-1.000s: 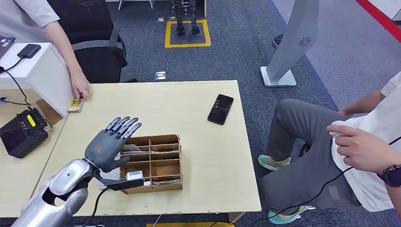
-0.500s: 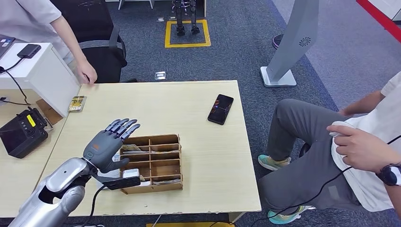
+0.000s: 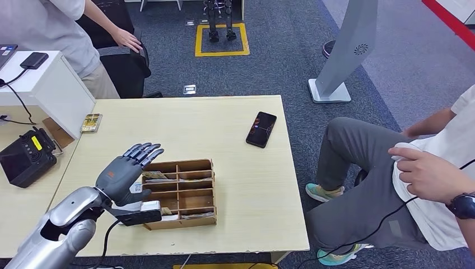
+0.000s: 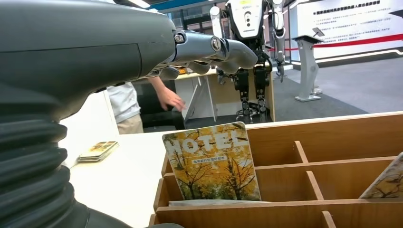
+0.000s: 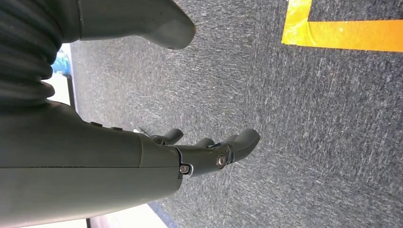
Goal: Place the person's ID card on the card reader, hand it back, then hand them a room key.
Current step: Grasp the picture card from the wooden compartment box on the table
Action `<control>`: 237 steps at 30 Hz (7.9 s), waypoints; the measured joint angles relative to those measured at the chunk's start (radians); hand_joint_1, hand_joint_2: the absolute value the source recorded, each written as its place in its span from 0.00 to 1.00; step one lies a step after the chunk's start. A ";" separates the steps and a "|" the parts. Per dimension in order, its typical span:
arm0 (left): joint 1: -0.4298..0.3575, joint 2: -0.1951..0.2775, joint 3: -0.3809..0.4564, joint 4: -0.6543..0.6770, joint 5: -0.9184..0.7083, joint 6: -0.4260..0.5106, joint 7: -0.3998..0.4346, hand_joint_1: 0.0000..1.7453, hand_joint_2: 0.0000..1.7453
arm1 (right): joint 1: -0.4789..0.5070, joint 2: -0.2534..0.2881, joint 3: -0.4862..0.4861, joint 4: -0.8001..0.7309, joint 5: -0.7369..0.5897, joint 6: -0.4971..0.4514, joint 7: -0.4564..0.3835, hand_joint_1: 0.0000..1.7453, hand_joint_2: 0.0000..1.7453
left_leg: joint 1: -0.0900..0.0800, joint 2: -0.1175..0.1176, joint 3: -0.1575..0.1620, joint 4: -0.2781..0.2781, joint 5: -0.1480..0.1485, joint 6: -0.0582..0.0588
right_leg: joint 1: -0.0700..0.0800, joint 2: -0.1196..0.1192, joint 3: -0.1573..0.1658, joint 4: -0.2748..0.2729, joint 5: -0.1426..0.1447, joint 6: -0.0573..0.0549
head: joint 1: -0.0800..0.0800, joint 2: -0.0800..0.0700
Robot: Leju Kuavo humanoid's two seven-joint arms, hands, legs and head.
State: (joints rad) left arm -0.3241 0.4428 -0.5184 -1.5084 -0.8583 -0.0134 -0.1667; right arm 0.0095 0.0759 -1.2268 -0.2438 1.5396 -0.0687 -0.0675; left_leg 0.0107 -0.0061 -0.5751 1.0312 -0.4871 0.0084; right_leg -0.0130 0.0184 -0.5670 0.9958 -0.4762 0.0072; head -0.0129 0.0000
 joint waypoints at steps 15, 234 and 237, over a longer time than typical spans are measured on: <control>-0.010 0.021 0.000 0.000 0.046 -0.032 -0.003 0.00 1.00 | 0.000 0.000 0.000 0.000 0.000 0.000 0.000 0.00 1.00 | 0.000 0.000 0.000 0.000 0.000 0.000 | 0.000 0.000 0.000 0.000 0.000 0.000 | 0.000 0.000; -0.009 0.021 0.025 -0.090 0.025 0.023 -0.003 0.00 1.00 | -0.002 0.016 0.000 0.002 0.000 -0.008 0.003 0.00 1.00 | 0.000 0.000 0.000 0.000 0.001 -0.001 | 0.000 0.000 0.000 0.001 0.000 0.000 | 0.000 0.000; -0.007 0.030 0.025 -0.090 0.049 -0.002 -0.019 0.00 1.00 | -0.002 0.016 0.000 0.002 0.000 -0.008 0.003 0.00 1.00 | 0.000 0.000 0.000 0.000 0.001 -0.001 | 0.000 0.000 0.000 0.001 0.000 0.000 | 0.000 0.000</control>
State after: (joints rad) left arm -0.3312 0.4732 -0.4939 -1.5984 -0.8091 -0.0155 -0.1860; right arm 0.0071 0.0923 -1.2272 -0.2419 1.5396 -0.0763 -0.0649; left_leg 0.0110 -0.0061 -0.5746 1.0312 -0.4864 0.0075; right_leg -0.0128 0.0183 -0.5667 0.9970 -0.4760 0.0071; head -0.0131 0.0000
